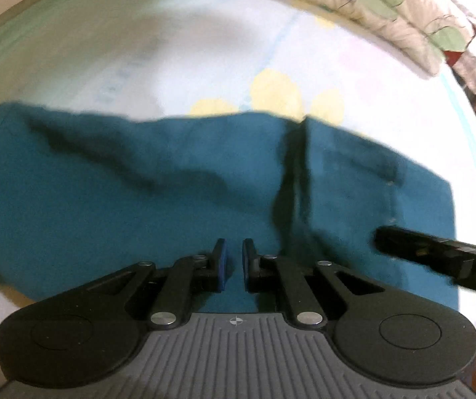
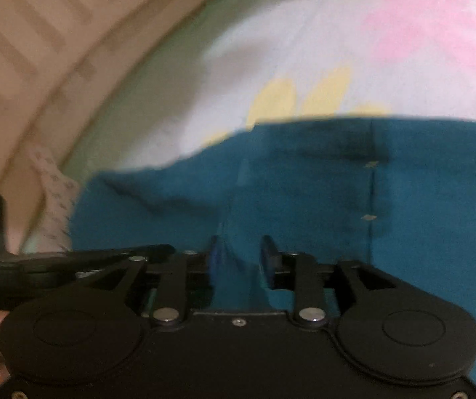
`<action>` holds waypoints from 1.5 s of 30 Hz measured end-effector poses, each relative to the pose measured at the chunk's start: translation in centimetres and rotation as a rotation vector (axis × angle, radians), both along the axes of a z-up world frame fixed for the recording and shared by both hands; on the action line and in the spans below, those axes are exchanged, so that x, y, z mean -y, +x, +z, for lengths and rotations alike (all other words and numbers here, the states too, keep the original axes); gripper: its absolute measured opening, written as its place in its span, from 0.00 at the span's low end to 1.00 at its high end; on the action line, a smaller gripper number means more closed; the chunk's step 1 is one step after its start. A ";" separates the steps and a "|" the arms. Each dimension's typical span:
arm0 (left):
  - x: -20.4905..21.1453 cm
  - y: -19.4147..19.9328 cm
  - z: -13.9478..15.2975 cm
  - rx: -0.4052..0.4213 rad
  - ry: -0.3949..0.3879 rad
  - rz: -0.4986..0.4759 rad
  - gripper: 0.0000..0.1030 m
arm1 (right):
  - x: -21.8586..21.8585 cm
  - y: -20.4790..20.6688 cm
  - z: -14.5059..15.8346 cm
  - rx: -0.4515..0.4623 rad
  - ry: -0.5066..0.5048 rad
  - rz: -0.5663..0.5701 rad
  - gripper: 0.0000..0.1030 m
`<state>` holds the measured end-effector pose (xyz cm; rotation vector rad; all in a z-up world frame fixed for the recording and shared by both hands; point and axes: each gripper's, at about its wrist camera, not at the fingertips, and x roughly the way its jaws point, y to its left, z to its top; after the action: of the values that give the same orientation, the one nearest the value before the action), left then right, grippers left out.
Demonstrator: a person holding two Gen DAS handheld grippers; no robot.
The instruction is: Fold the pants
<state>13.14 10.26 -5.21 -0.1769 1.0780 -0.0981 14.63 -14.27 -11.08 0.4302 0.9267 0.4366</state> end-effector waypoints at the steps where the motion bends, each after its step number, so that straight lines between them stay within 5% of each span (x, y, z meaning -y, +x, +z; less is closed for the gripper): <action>1: 0.5 0.0 0.1 0.013 -0.006 -0.010 0.09 | 1.2 -0.3 0.4 0.013 -0.017 -0.032 0.51; 6: 4.2 0.9 0.0 0.028 -0.032 -0.094 0.10 | 7.2 -1.7 -1.0 -0.054 -0.124 -0.172 0.50; 12: 7.6 0.1 -3.5 -0.052 0.031 -0.189 0.09 | 10.4 -3.8 -5.9 -0.255 -0.195 -0.230 0.49; 17: 8.0 -0.7 -4.0 -0.014 0.067 -0.219 0.10 | 11.4 -4.1 -5.1 -0.197 -0.148 -0.213 0.49; 23: 7.7 -0.4 -4.3 -0.022 0.056 -0.211 0.10 | 14.1 -1.4 -3.5 -0.109 -0.128 -0.349 0.56; 28: 7.6 -1.3 -4.2 -0.005 0.063 -0.215 0.10 | 14.9 2.5 -3.7 -0.091 -0.164 -0.366 0.56; 32: 7.4 -1.7 -4.3 0.013 0.061 -0.212 0.10 | 14.0 5.5 -5.1 -0.160 -0.252 -0.381 0.56; 41: 6.2 -4.1 -4.5 0.108 0.016 -0.220 0.11 | 12.6 3.1 -3.6 -0.139 -0.296 -0.368 0.56; 45: 5.8 -4.6 -3.7 0.102 -0.023 -0.261 0.29 | 10.5 1.3 -1.9 -0.091 -0.282 -0.331 0.56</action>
<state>8.49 4.44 -8.94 -0.0506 0.9945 -0.3508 15.90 -24.81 -13.00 0.3386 0.9680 -0.0170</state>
